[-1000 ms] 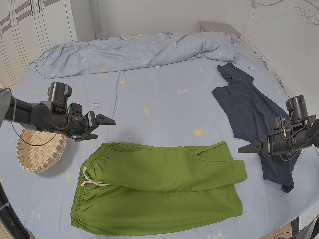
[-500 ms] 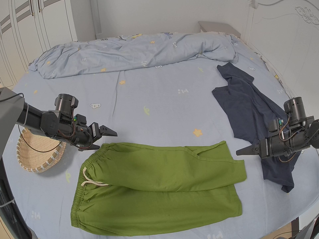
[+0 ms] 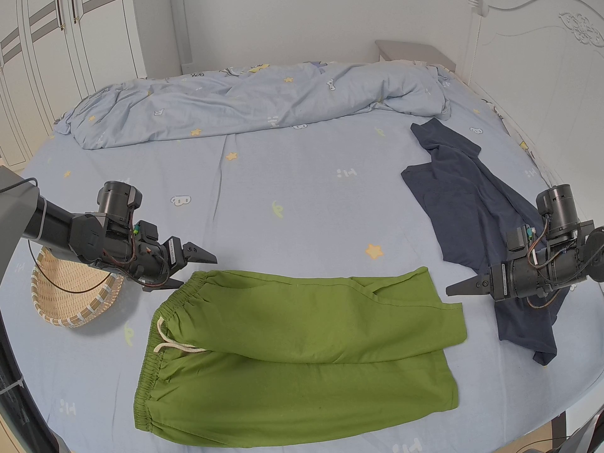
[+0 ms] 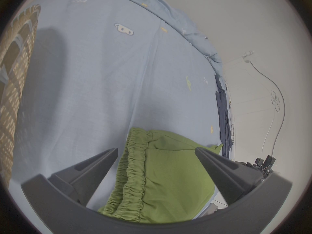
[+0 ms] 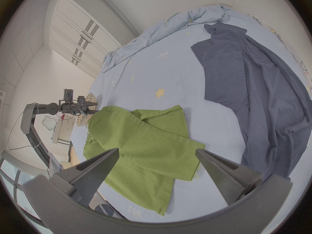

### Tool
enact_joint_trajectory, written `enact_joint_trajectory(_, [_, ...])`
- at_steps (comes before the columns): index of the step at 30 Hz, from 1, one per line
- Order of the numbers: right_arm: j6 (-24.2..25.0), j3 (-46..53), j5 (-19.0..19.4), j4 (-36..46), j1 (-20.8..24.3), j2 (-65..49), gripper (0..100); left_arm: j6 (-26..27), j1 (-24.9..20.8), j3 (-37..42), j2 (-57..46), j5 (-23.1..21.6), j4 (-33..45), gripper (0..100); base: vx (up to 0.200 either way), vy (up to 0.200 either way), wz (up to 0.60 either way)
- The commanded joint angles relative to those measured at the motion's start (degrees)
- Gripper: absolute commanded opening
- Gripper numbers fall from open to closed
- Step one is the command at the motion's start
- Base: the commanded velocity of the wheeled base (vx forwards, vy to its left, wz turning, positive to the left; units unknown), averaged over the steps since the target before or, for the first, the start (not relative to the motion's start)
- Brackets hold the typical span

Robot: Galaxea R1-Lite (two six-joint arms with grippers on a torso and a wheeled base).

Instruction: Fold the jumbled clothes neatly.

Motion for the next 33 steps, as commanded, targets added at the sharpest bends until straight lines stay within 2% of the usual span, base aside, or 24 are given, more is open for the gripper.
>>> enact_joint_trajectory(1, [0.01,0.02,0.01,0.02,0.06,0.18,100,0.13,-0.26,0.26,1.08,0.01,0.01,100,0.000,0.000,0.00])
enact_joint_trajectory(13, [0.10,0.02,0.01,0.02,0.06,0.54,100,1.09,-0.26,0.26,3.01,0.01,0.10,100,0.000,0.000,0.00])
enact_joint_trajectory(14, [0.10,0.02,0.01,-0.07,0.15,0.54,100,1.09,-0.43,0.26,3.10,0.01,0.10,0,0.000,0.000,0.00])
enact_joint_trajectory(26, [0.10,0.02,0.01,-0.07,0.06,0.36,100,1.18,-0.79,0.61,3.10,0.01,0.01,0,0.000,0.000,0.00])
enact_joint_trajectory(33, [0.19,0.02,0.01,0.02,-0.02,0.45,100,1.09,0.01,0.79,-0.94,-0.08,-0.07,0,0.000,0.000,0.00])
